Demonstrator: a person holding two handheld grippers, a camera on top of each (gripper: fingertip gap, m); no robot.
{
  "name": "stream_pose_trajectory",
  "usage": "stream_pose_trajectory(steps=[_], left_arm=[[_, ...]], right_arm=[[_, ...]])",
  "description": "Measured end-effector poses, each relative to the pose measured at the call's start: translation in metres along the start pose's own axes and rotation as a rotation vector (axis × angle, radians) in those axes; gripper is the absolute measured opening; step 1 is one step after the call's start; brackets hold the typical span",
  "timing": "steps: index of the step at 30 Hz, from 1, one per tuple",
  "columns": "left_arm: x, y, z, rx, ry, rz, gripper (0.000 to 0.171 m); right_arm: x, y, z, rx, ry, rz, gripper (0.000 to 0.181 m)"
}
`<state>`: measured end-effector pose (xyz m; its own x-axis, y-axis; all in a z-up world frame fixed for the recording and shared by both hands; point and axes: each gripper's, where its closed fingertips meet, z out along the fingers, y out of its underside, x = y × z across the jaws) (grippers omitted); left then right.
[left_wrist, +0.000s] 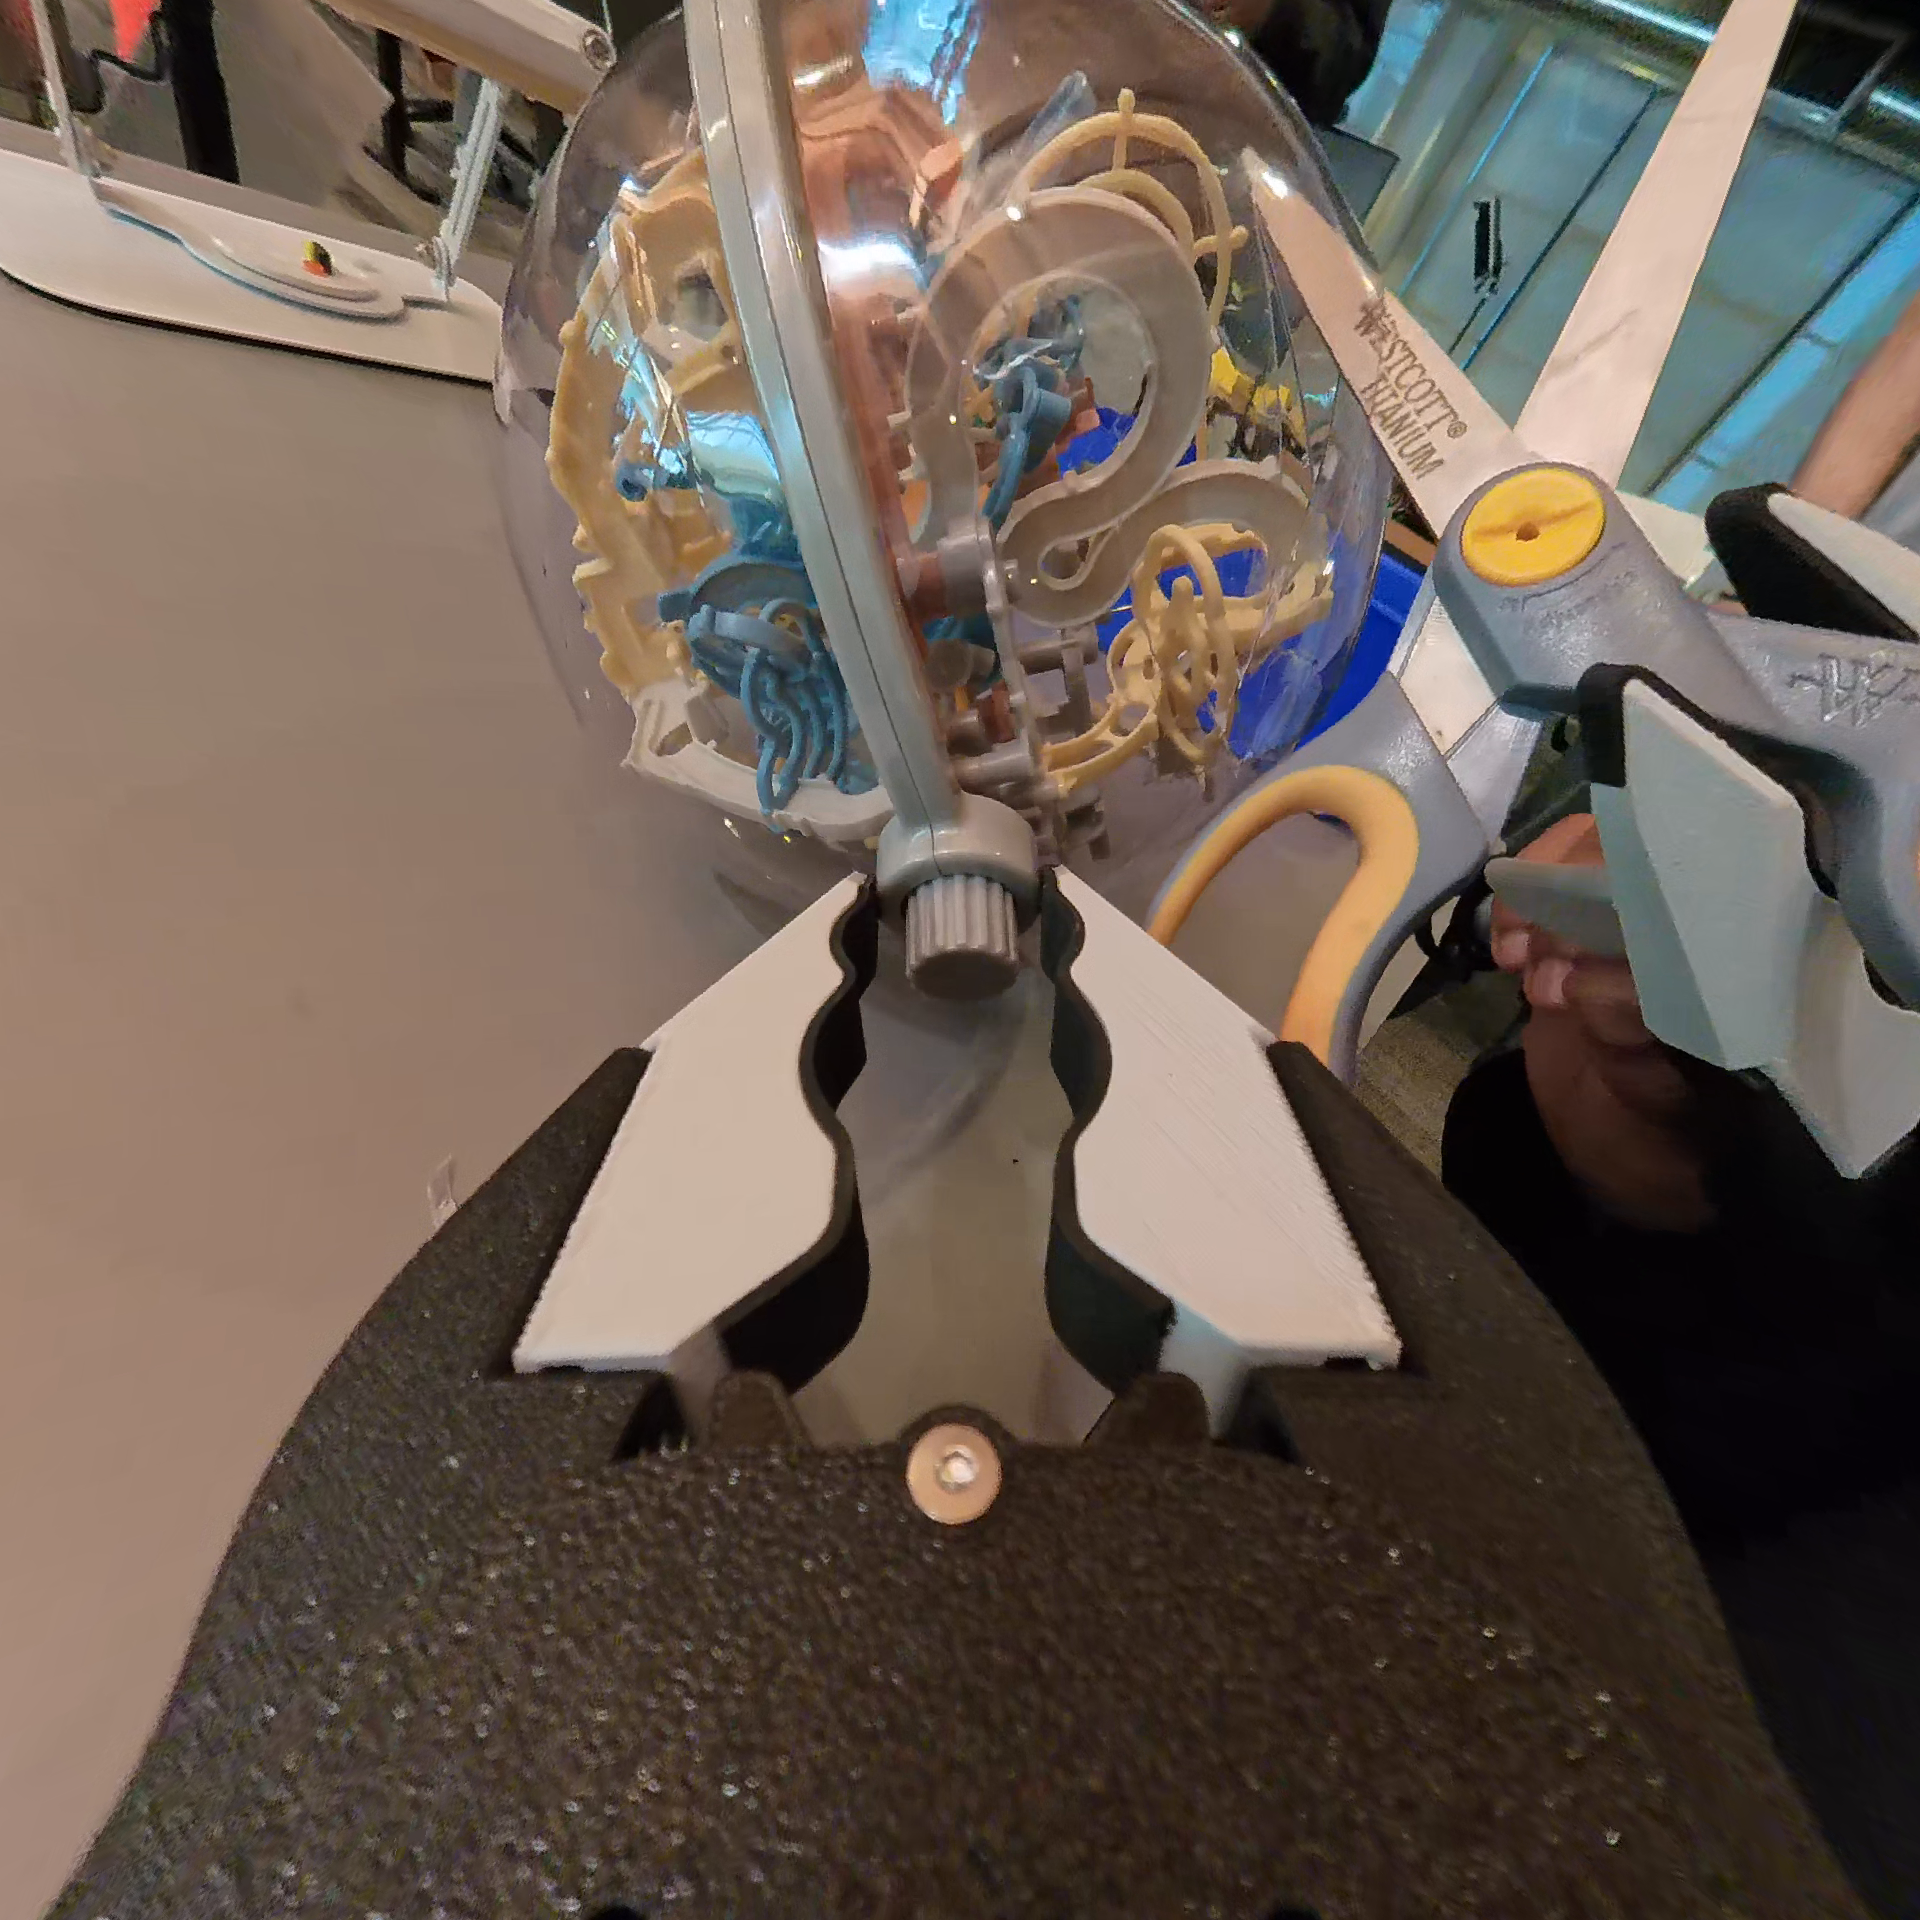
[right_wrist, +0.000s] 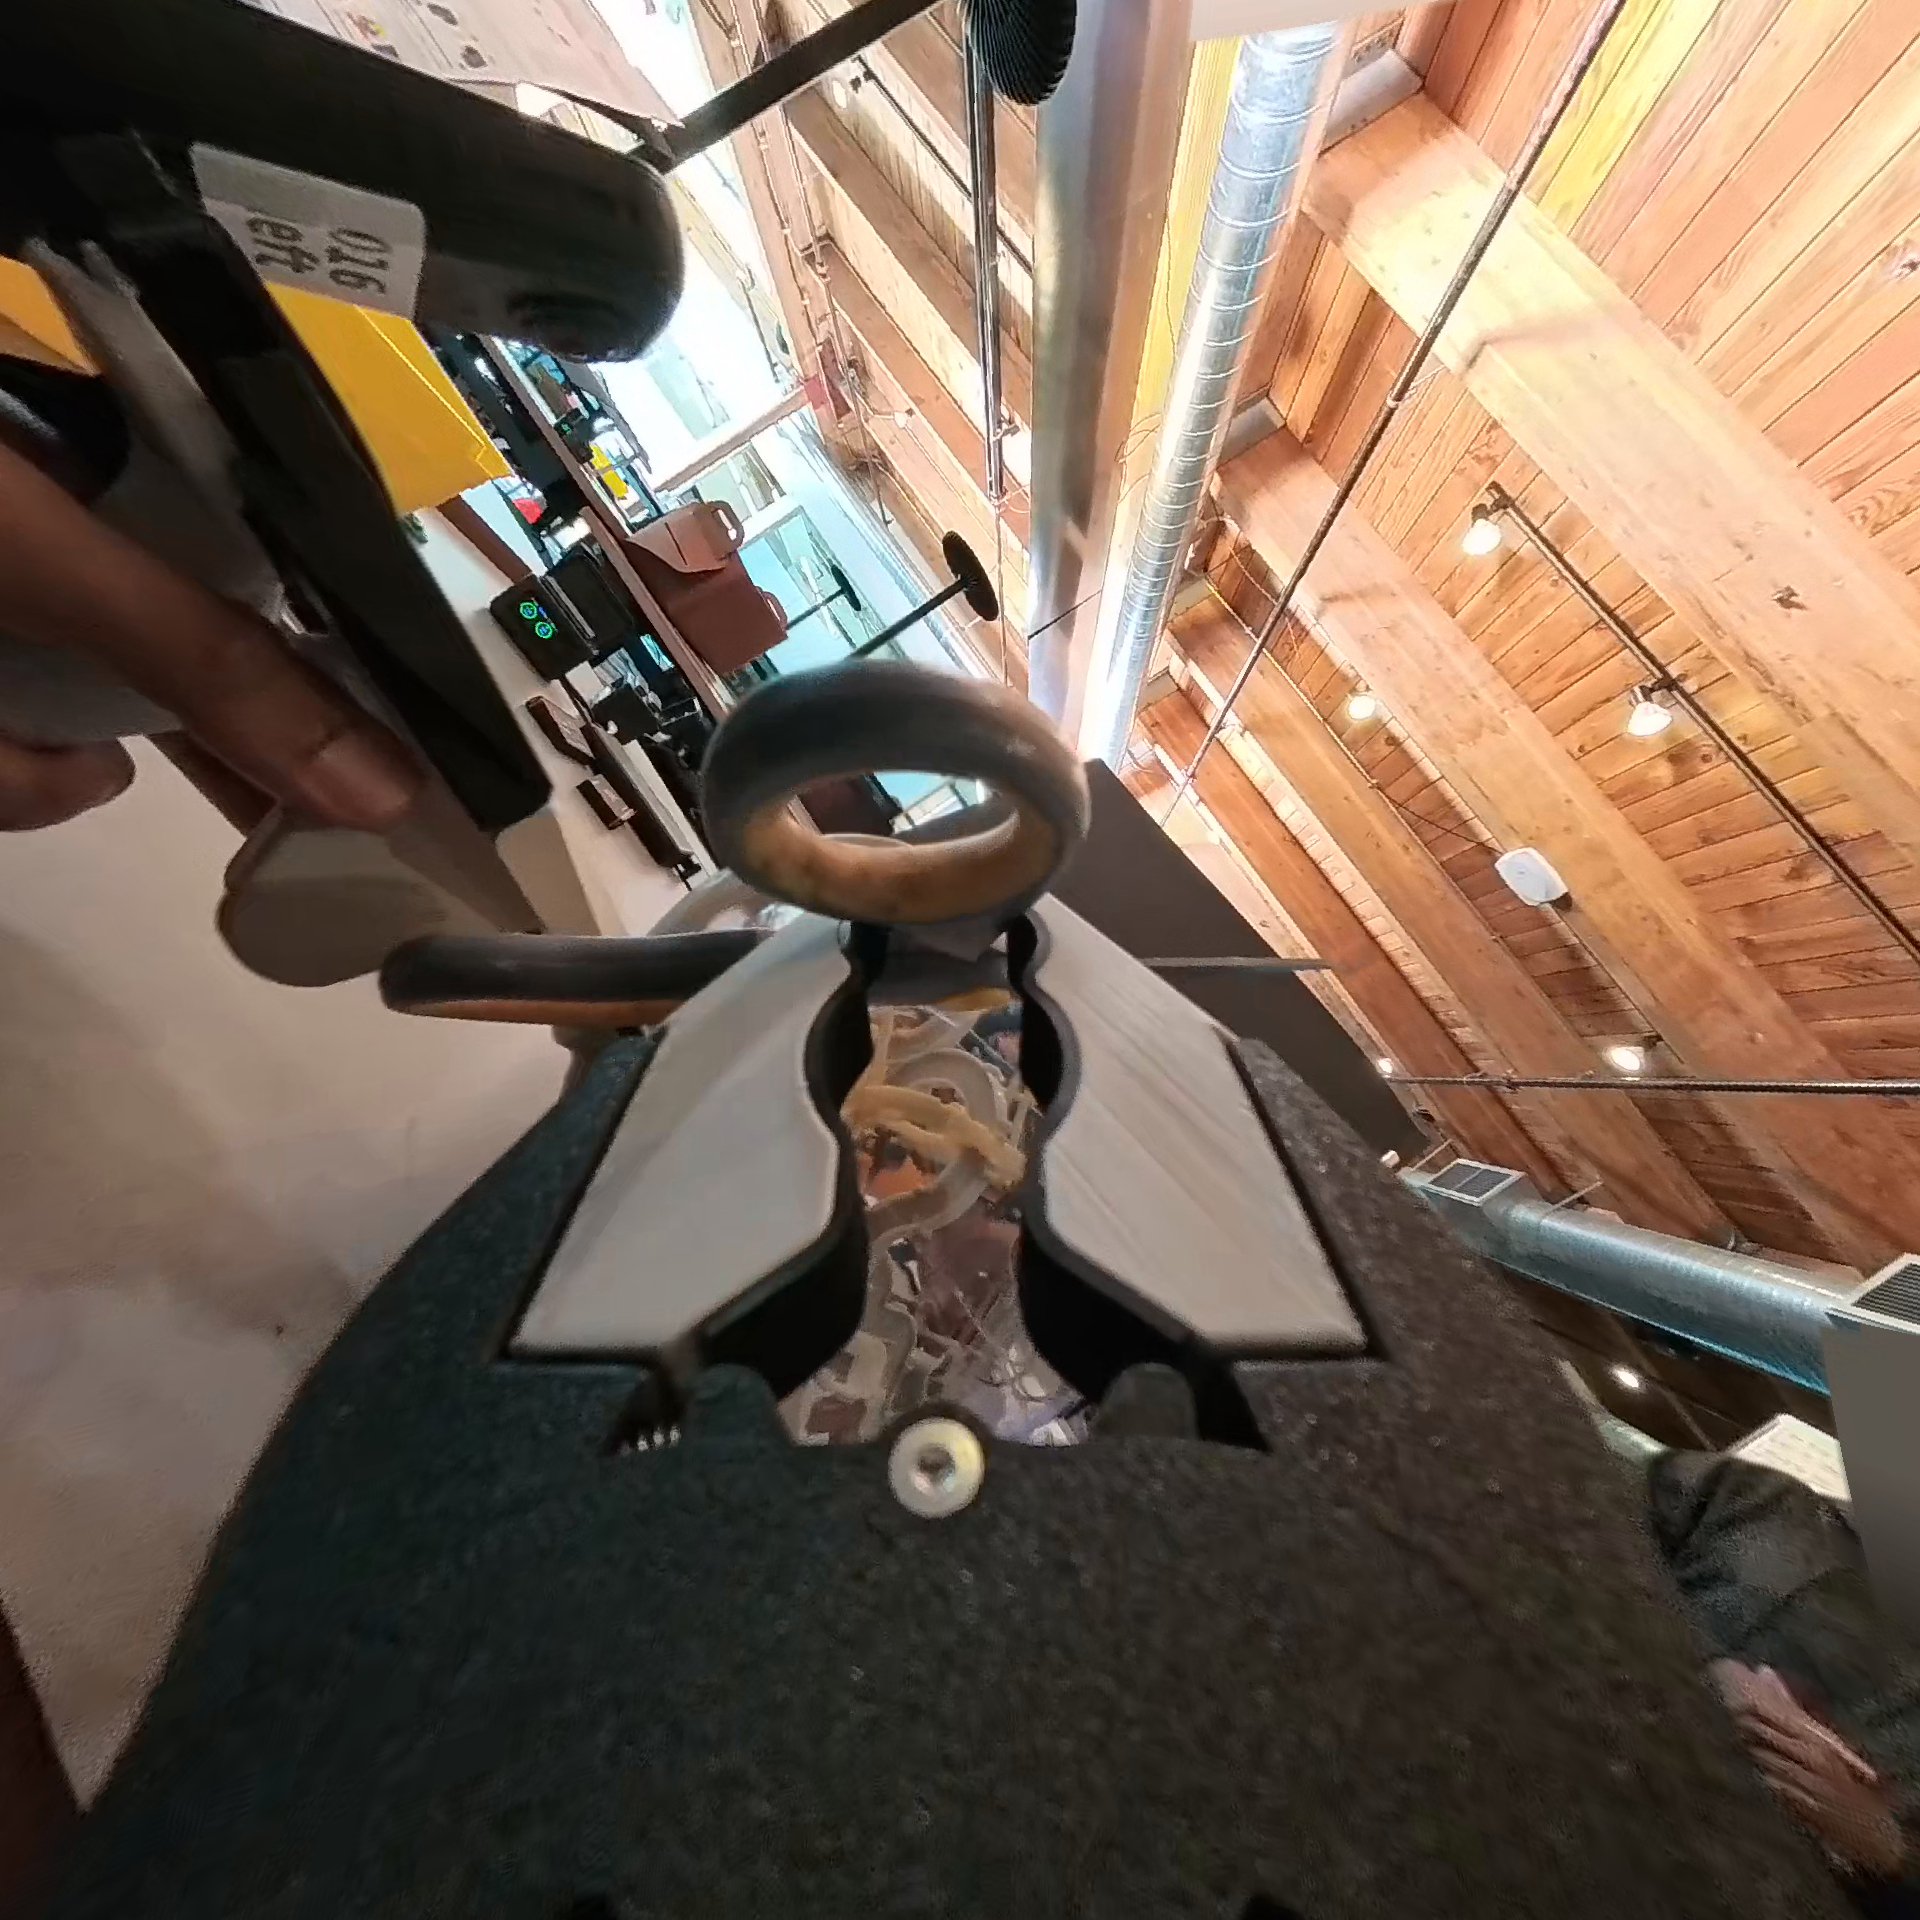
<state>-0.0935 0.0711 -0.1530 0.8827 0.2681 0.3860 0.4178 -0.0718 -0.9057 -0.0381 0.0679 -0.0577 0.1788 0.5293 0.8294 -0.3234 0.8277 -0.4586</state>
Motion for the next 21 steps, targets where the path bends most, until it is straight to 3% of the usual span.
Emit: stream_pose_trajectory(steps=[9, 13, 21], left_arm=[[0.005, 0.005, -0.003, 0.009, 0.023, -0.042, 0.028], [0.003, 0.006, -0.004, 0.025, 0.033, -0.080, 0.028], [0.006, 0.008, -0.006, 0.016, 0.035, -0.068, 0.029]], right_arm=[[0.022, 0.012, 0.008, -0.028, -0.017, 0.171, 0.020], [0.031, 0.011, 0.011, -0.029, -0.056, 0.342, 0.021], [0.030, 0.008, 0.015, -0.035, -0.078, 0.407, 0.022]])
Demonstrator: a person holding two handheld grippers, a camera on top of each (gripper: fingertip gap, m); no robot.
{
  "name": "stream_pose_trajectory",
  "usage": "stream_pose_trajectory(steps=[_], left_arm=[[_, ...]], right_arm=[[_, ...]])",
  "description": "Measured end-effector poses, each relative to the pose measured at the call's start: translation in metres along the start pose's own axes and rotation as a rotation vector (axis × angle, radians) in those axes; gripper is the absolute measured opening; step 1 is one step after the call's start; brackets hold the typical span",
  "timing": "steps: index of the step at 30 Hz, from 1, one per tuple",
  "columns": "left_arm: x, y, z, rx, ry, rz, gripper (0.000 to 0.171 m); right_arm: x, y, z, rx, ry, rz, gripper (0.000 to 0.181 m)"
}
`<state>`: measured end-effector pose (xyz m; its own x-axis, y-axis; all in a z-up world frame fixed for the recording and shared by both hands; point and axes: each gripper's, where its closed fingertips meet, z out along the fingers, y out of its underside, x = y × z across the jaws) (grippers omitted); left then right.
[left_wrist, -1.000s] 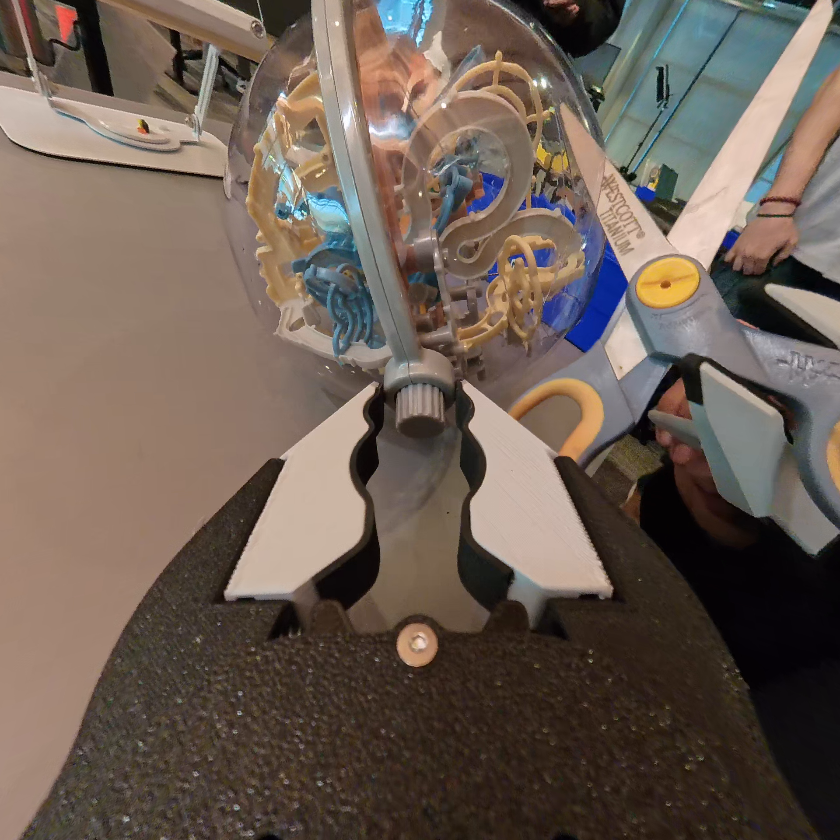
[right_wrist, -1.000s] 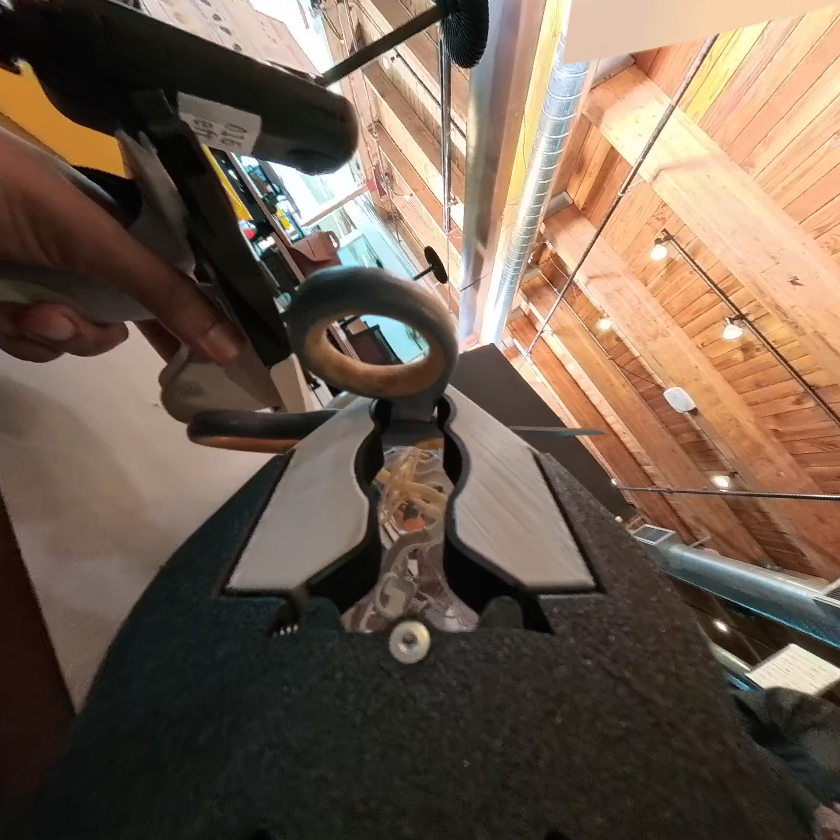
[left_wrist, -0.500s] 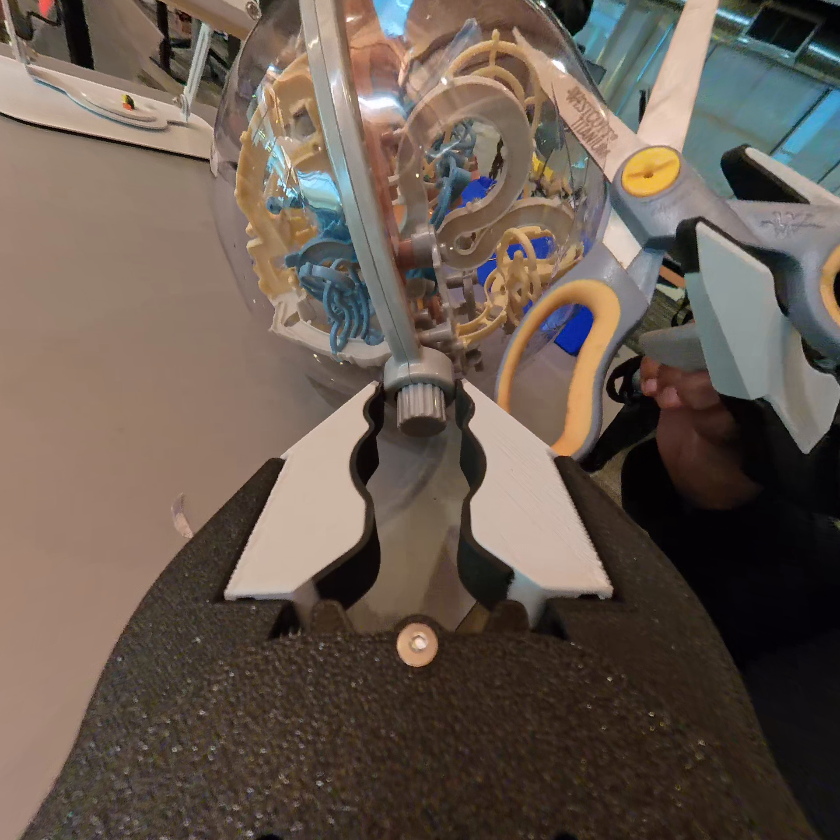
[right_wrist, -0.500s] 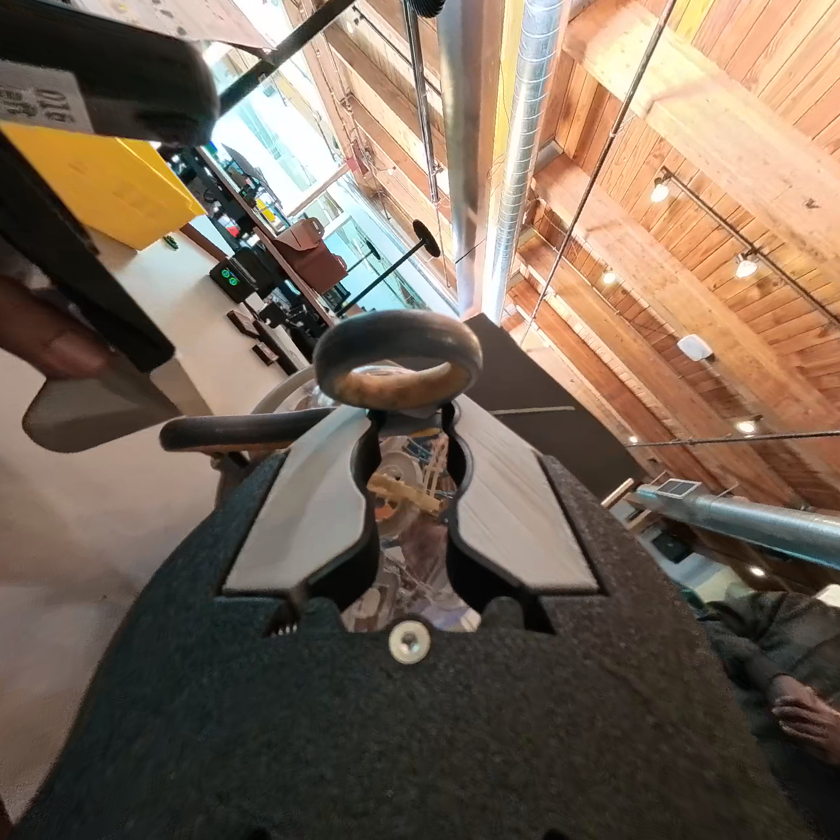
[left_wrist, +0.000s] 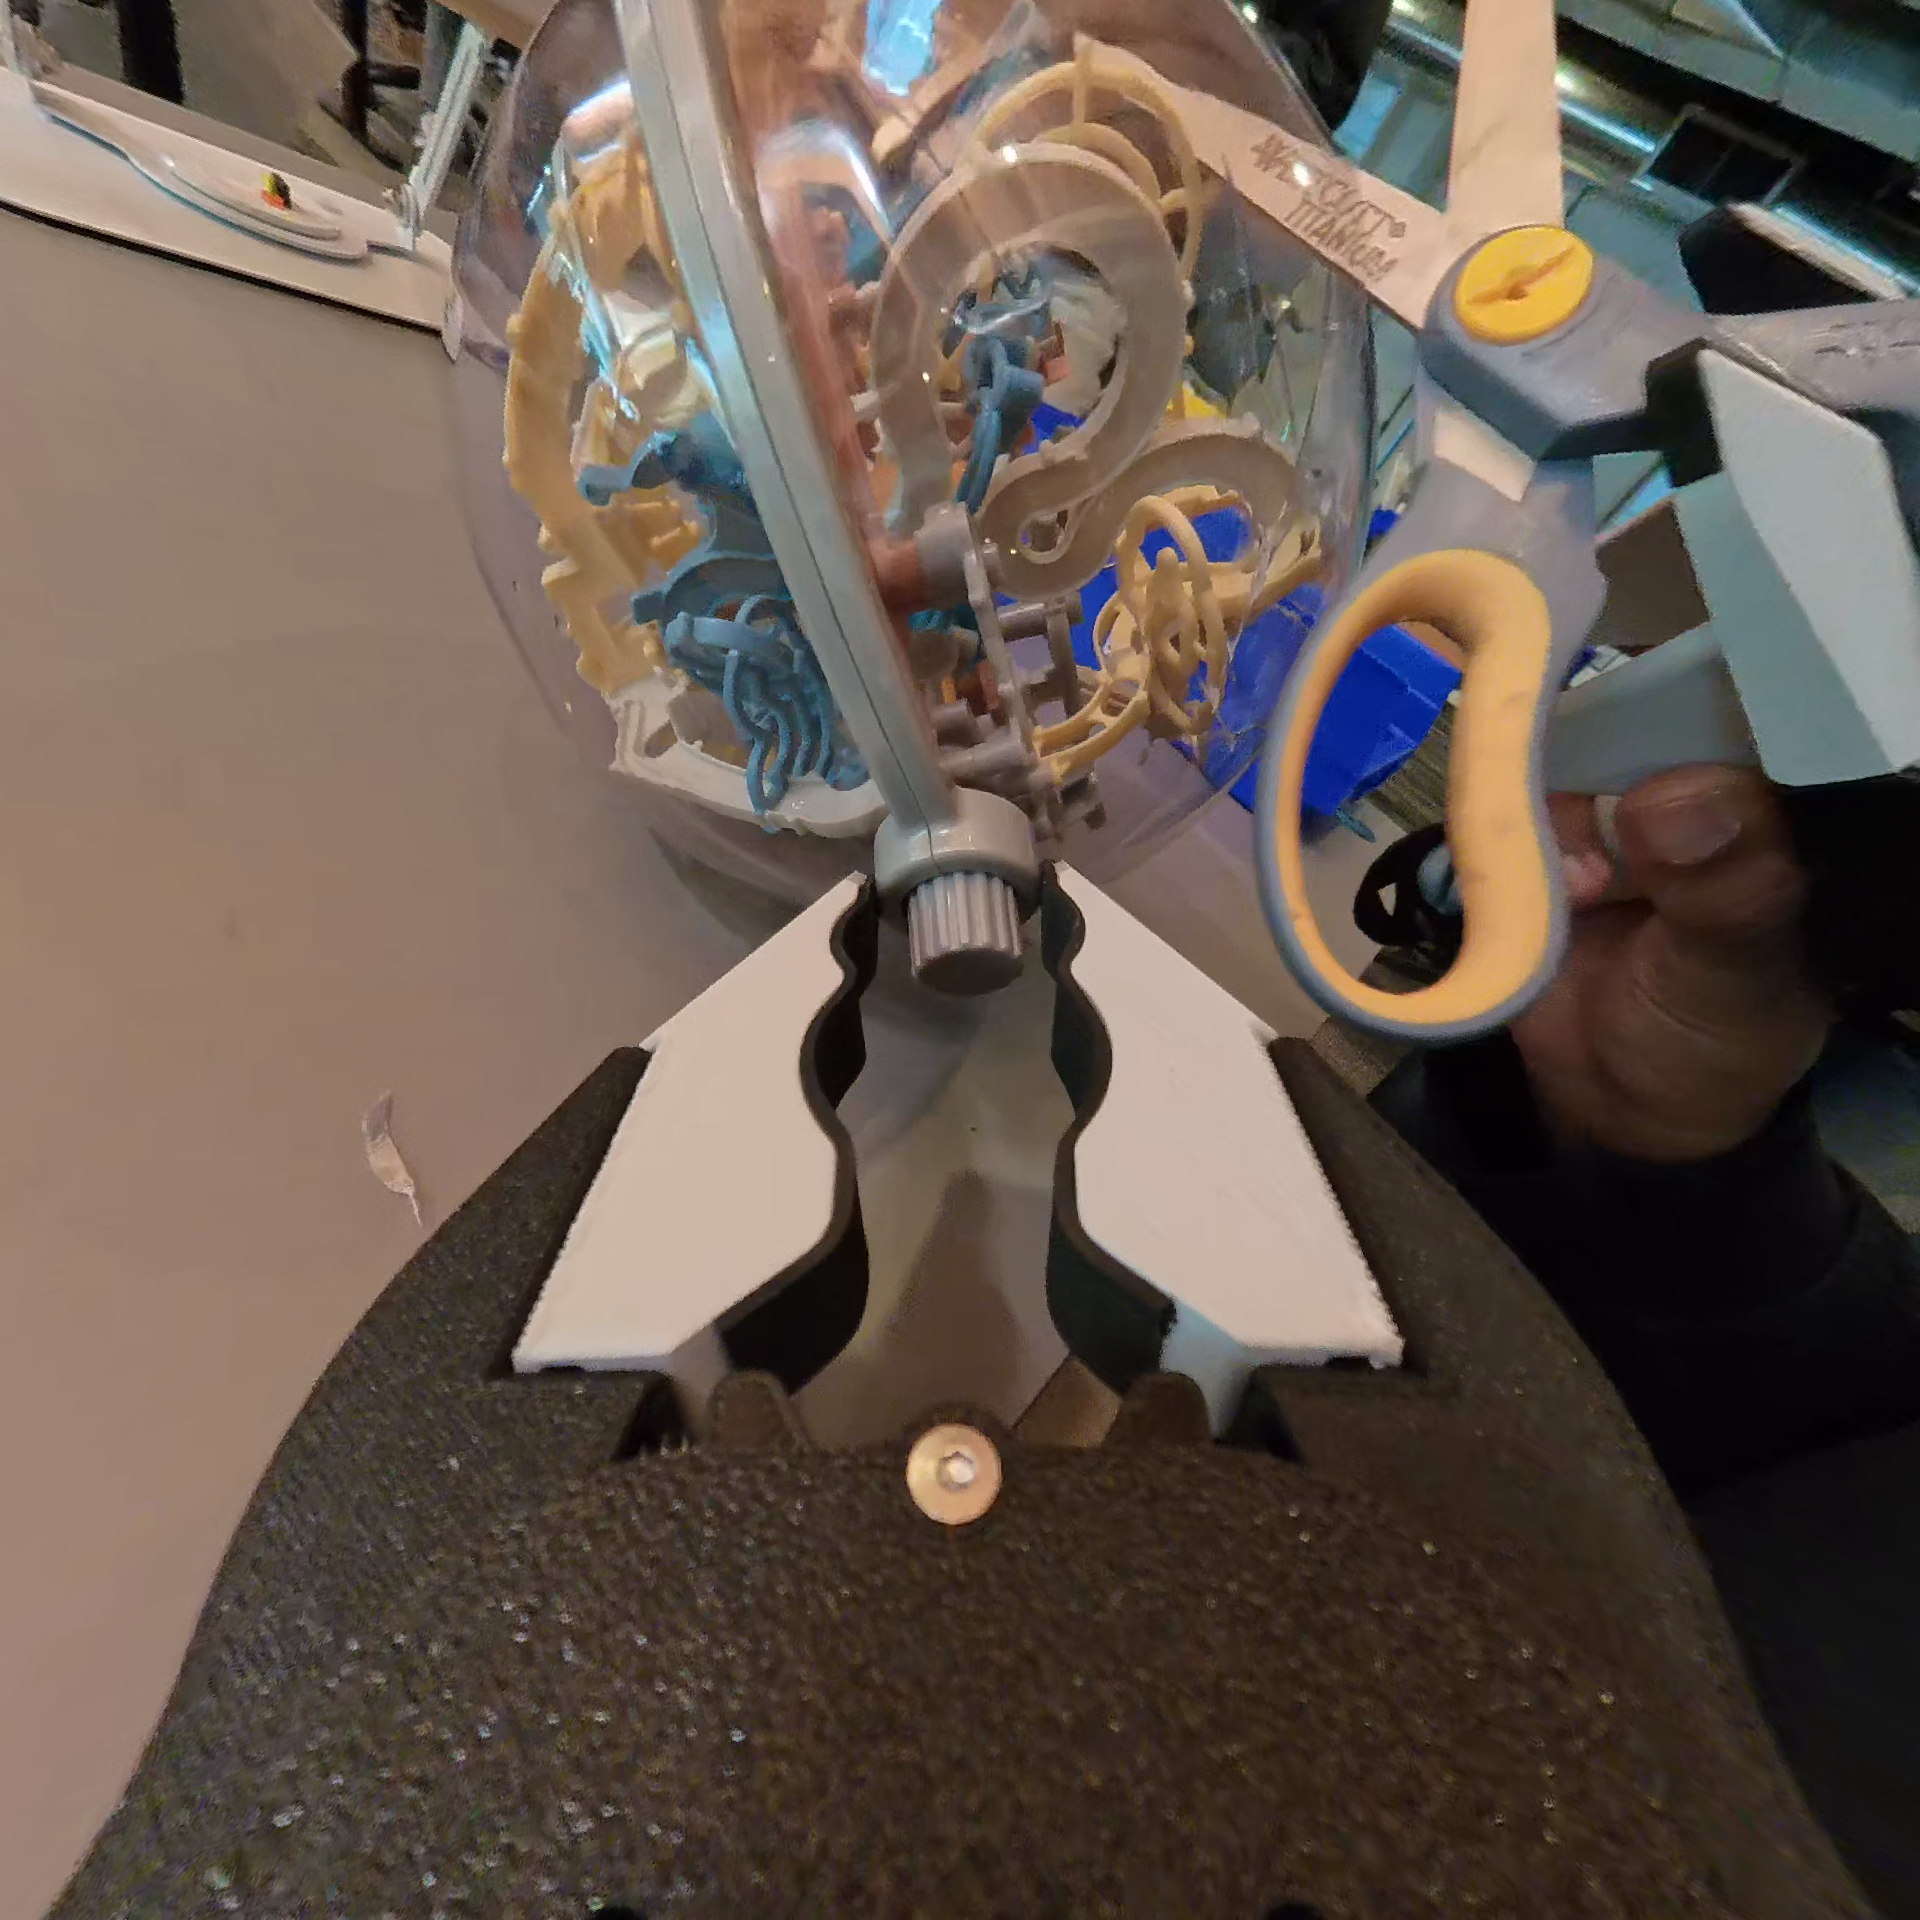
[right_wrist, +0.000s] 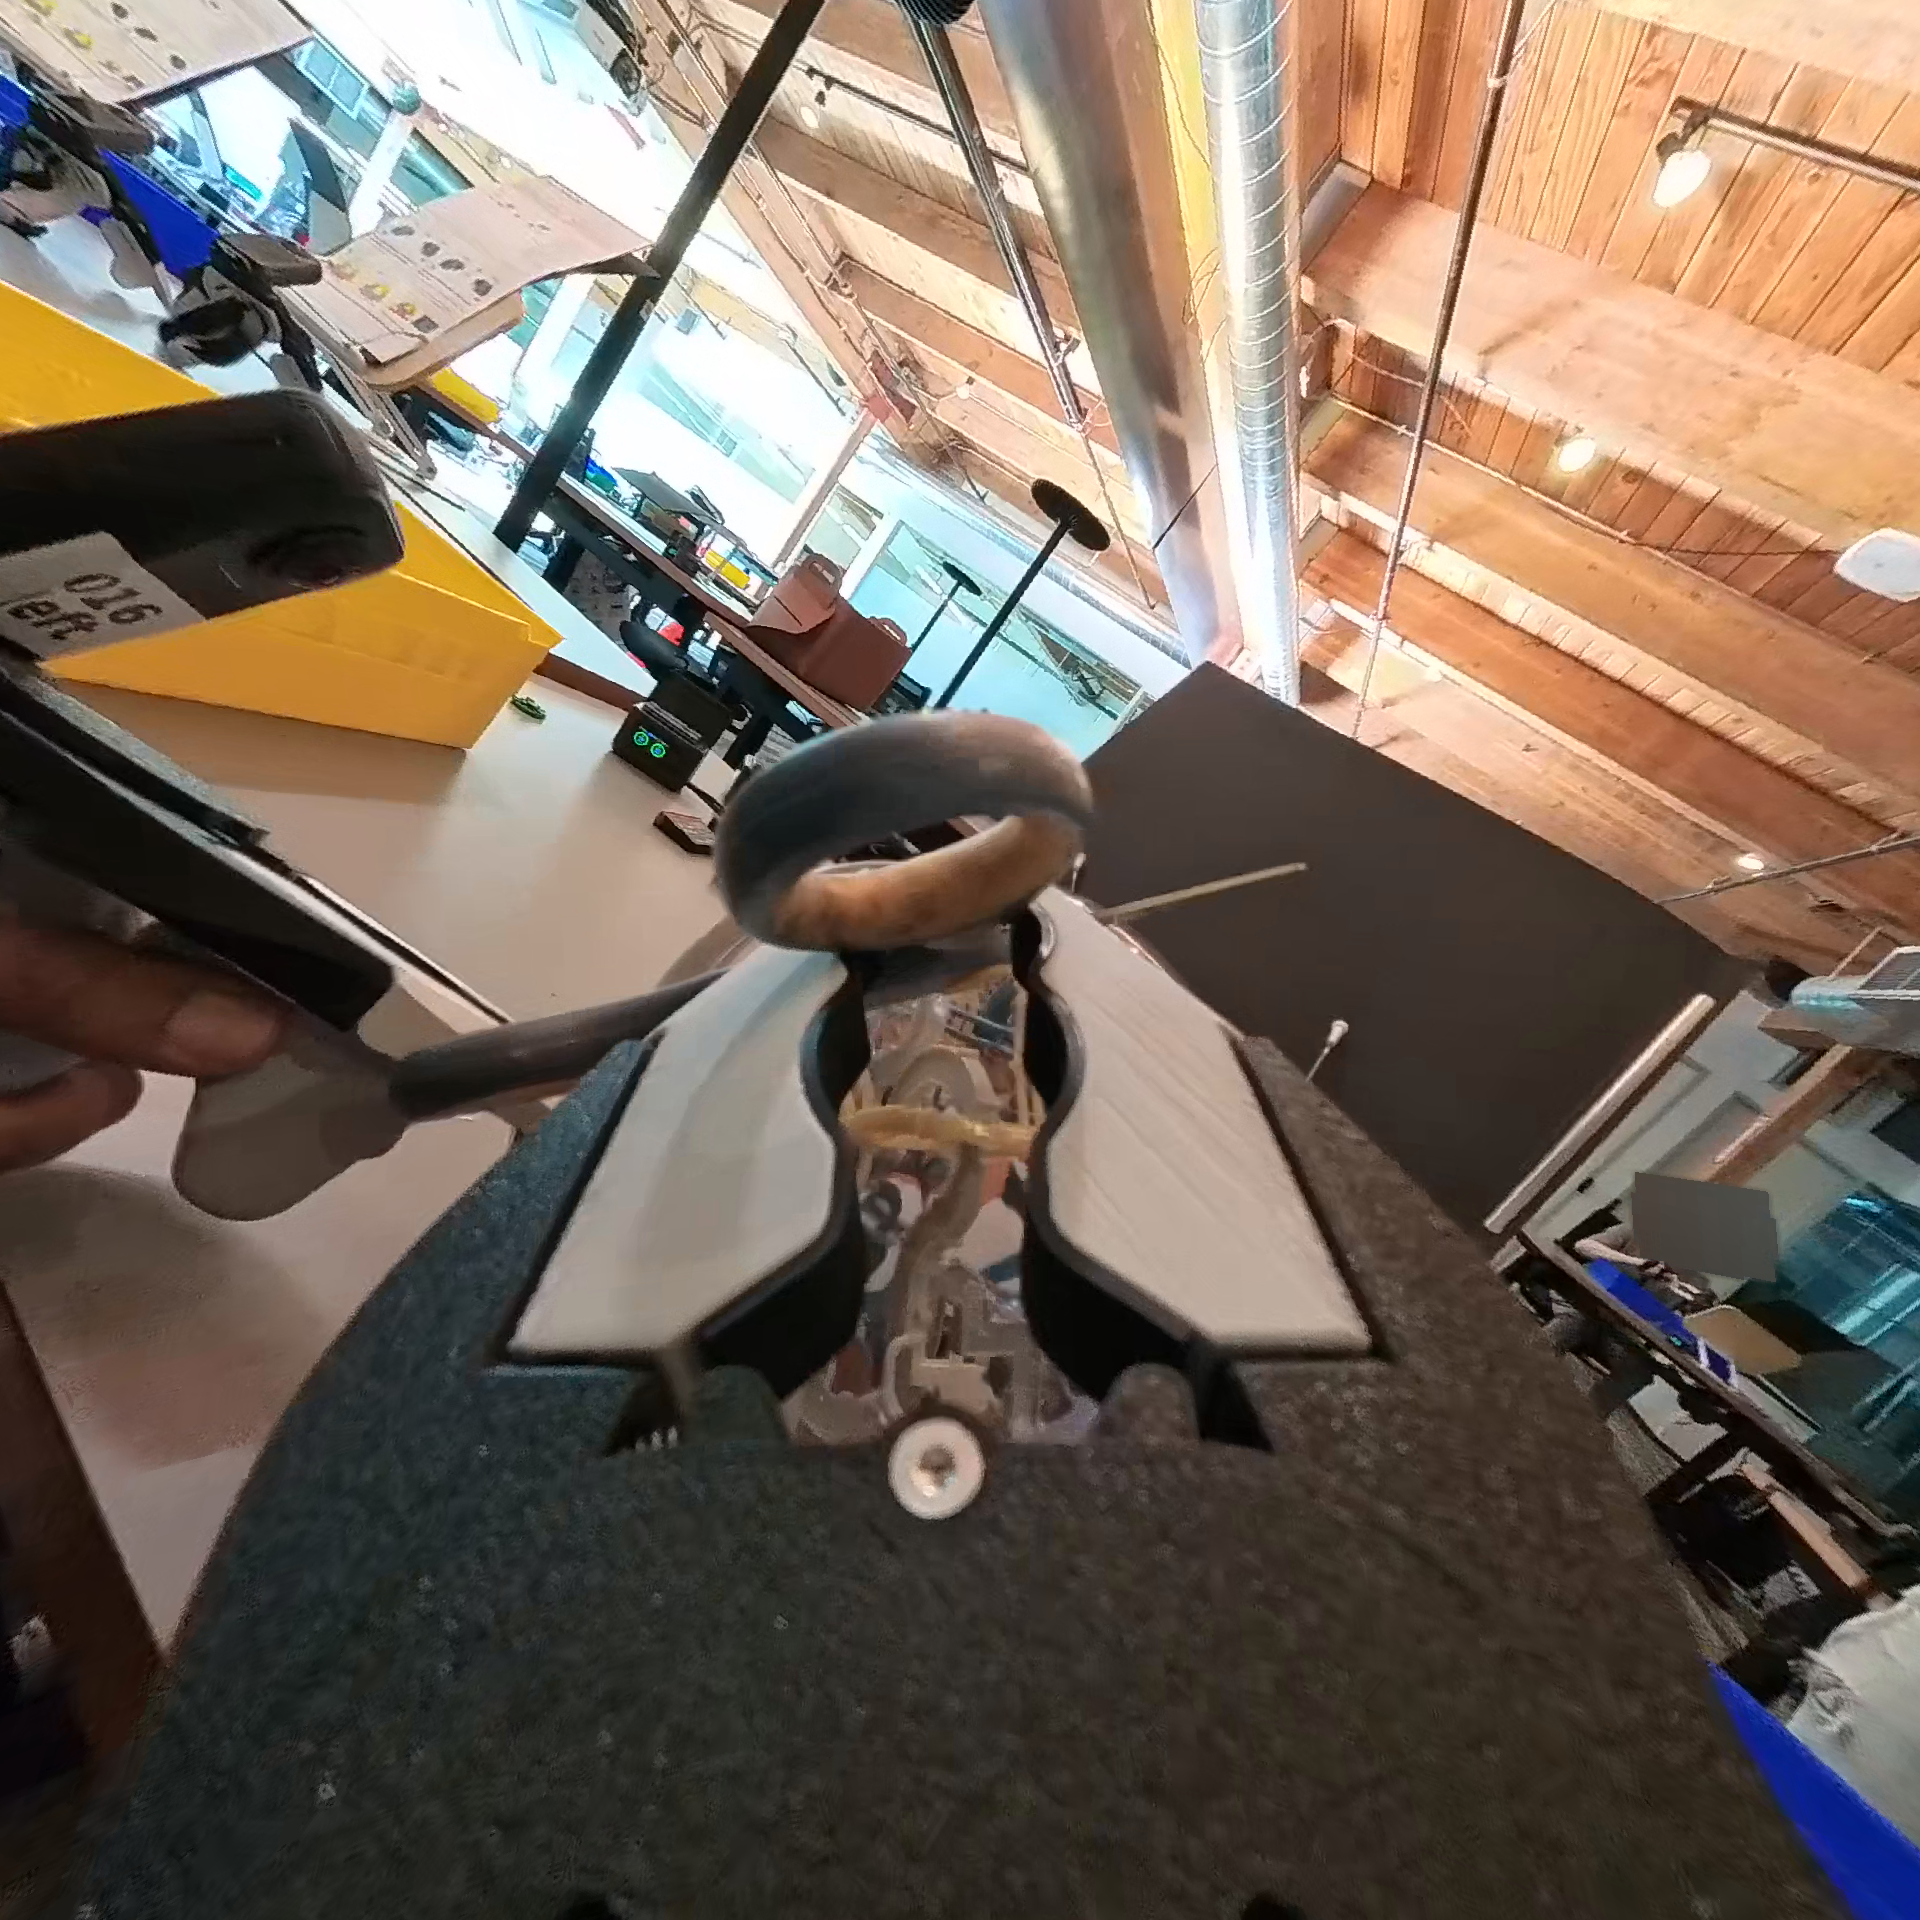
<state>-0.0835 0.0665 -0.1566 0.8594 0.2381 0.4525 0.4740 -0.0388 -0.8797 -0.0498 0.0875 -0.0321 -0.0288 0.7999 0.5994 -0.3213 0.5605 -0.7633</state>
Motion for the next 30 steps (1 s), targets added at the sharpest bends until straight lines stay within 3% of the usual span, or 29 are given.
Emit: stream_pose_trajectory(steps=[8, 13, 16, 18, 22, 27, 30], left_arm=[[0.012, -0.004, -0.020, 0.061, 0.170, -0.130, 0.032], [0.017, -0.033, -0.043, 0.180, 0.283, -0.183, 0.032], [0.040, -0.035, -0.041, 0.098, 0.388, -0.175, 0.033], [0.060, -0.027, -0.038, -0.005, 0.493, -0.216, 0.035], [0.092, -0.013, -0.039, -0.089, 0.670, -0.328, 0.039], [0.118, -0.007, -0.023, -0.073, 0.809, -0.559, 0.038], [0.125, -0.012, -0.019, -0.047, 0.868, -0.659, 0.026]], right_arm=[[0.009, -0.002, -0.009, 0.039, 0.014, 0.122, 0.016], [0.016, -0.001, -0.019, 0.056, 0.010, 0.191, 0.016], [0.016, -0.002, -0.024, 0.067, 0.006, 0.203, 0.016], [0.016, -0.001, -0.028, 0.075, 0.008, 0.204, 0.016], [0.016, -0.002, -0.036, 0.104, -0.005, 0.258, 0.016], [0.019, 0.002, -0.044, 0.103, 0.017, 0.297, 0.016], [0.020, 0.002, -0.047, 0.090, 0.033, 0.295, 0.017]])
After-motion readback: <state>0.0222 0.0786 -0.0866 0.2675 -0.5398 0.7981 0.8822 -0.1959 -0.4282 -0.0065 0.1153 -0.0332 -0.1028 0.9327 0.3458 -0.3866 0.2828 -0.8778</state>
